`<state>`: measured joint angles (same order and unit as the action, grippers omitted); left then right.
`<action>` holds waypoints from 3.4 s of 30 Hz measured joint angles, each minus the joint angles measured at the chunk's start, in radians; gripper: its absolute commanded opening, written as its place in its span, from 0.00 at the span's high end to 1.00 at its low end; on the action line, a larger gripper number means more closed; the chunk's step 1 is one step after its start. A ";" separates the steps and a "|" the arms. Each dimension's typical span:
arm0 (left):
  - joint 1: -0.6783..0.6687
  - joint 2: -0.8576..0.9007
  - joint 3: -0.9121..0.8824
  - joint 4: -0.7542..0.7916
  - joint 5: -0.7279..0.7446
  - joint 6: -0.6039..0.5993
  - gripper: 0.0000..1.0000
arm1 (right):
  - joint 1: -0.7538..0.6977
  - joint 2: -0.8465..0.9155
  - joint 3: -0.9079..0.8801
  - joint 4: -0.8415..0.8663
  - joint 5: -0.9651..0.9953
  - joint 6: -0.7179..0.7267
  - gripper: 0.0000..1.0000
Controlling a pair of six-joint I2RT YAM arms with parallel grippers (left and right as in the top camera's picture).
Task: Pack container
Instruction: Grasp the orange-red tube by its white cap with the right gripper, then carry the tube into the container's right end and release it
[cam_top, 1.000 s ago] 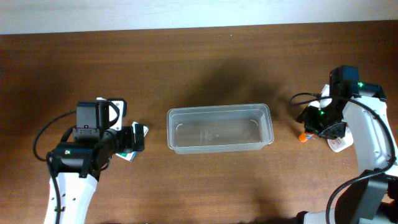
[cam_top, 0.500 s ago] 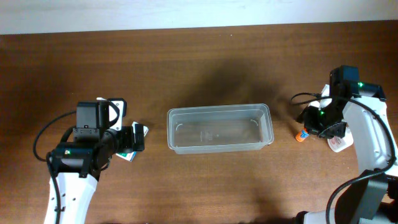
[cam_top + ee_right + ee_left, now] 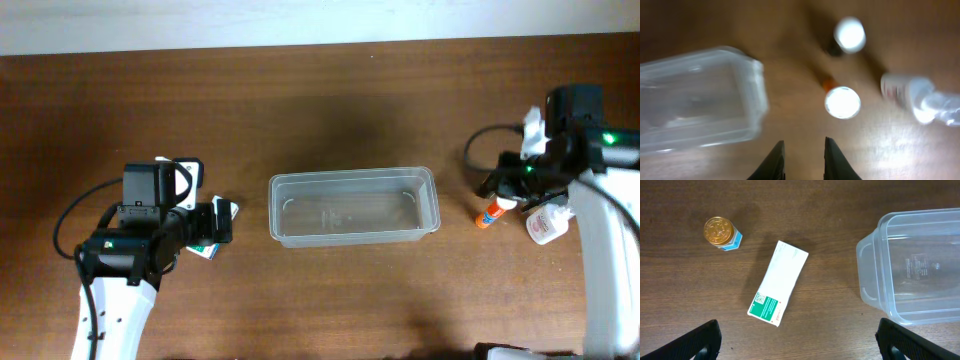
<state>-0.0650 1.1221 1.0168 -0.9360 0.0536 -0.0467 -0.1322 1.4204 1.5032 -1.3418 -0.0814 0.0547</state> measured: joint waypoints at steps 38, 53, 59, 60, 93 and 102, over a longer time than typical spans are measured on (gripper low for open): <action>0.000 0.000 0.000 -0.006 0.000 0.000 0.00 | -0.063 0.262 -0.198 0.151 0.090 0.039 0.86; 0.000 0.000 0.000 -0.007 0.000 0.000 0.01 | -0.050 0.226 -0.175 0.084 0.054 0.039 0.93; 0.000 0.000 0.000 -0.006 0.000 0.000 0.01 | 0.077 0.025 -0.019 0.052 0.050 0.020 0.93; 0.000 0.000 0.000 -0.007 0.000 0.000 0.01 | 0.109 -0.016 0.000 0.054 0.046 0.019 0.93; 0.000 0.000 0.001 -0.007 0.000 0.000 0.01 | 0.351 0.408 -0.024 0.177 0.035 0.051 0.81; 0.000 0.000 0.001 -0.007 0.000 0.000 0.01 | 0.352 0.380 -0.015 0.144 0.038 0.050 0.50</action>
<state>-0.0650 1.1221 1.0176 -0.9432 0.0532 -0.0467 0.2195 1.8008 1.4883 -1.1976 -0.0437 0.1043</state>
